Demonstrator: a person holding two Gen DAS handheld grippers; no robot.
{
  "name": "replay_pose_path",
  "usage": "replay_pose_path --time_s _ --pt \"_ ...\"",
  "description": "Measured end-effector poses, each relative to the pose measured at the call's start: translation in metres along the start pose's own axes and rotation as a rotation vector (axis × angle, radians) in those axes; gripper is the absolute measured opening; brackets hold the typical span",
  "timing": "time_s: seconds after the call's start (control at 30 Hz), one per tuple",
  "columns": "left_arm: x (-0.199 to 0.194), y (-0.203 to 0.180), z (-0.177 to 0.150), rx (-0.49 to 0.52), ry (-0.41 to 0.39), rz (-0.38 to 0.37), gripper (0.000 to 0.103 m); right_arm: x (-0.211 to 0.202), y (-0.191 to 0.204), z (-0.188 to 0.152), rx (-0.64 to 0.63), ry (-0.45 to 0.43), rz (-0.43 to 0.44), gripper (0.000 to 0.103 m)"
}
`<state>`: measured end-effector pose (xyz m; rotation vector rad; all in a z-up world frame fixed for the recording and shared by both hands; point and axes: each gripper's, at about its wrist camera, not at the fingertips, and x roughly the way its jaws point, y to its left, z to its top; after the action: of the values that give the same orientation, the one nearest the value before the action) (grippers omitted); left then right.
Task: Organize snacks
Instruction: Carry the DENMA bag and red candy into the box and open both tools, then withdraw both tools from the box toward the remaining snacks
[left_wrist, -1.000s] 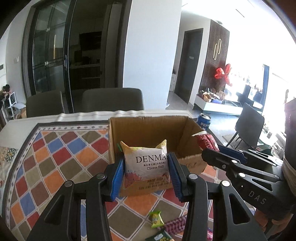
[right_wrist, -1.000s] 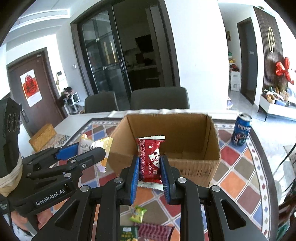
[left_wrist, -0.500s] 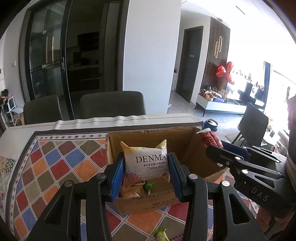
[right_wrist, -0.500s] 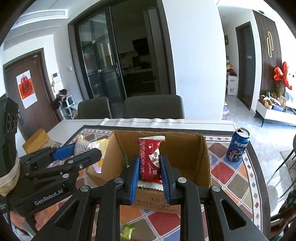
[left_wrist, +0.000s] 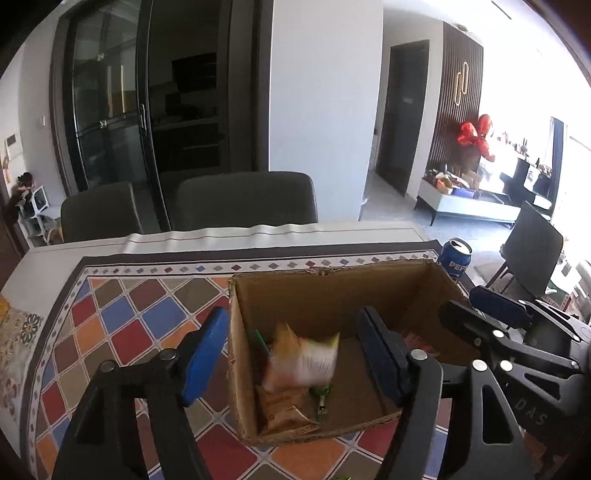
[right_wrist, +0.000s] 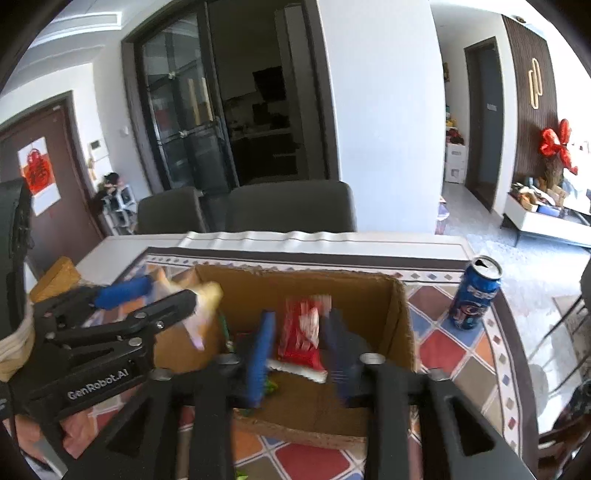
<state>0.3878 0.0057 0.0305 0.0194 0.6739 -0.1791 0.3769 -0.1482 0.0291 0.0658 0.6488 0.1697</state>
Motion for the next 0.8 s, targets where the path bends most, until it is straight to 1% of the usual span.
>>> replay_pose_path --time_s 0.03,0.17,0.33,0.47,0.6,0.8 --pt "-0.002 0.000 -0.003 0.005 0.001 0.004 0.072 -0.003 -0.001 -0.002 0.009 -0.007 -0.015 0.044" --pt "-0.018 -0.003 -0.017 0.035 -0.003 0.015 0.074 -0.015 -0.001 -0.010 0.006 -0.010 -0.024 0.044" --pt "-0.038 -0.011 -0.036 0.051 0.012 0.011 0.077 -0.036 0.003 -0.027 -0.002 -0.008 -0.014 0.044" --pt "-0.049 -0.014 -0.051 0.043 0.051 0.016 0.079 -0.050 0.003 -0.041 0.007 0.009 -0.007 0.046" --pt "-0.061 -0.017 -0.073 0.024 0.086 -0.003 0.079 -0.064 0.003 -0.056 0.008 0.022 -0.013 0.046" --pt "-0.080 -0.026 -0.095 0.024 0.100 -0.012 0.081 -0.081 0.004 -0.079 0.005 0.053 -0.015 0.046"
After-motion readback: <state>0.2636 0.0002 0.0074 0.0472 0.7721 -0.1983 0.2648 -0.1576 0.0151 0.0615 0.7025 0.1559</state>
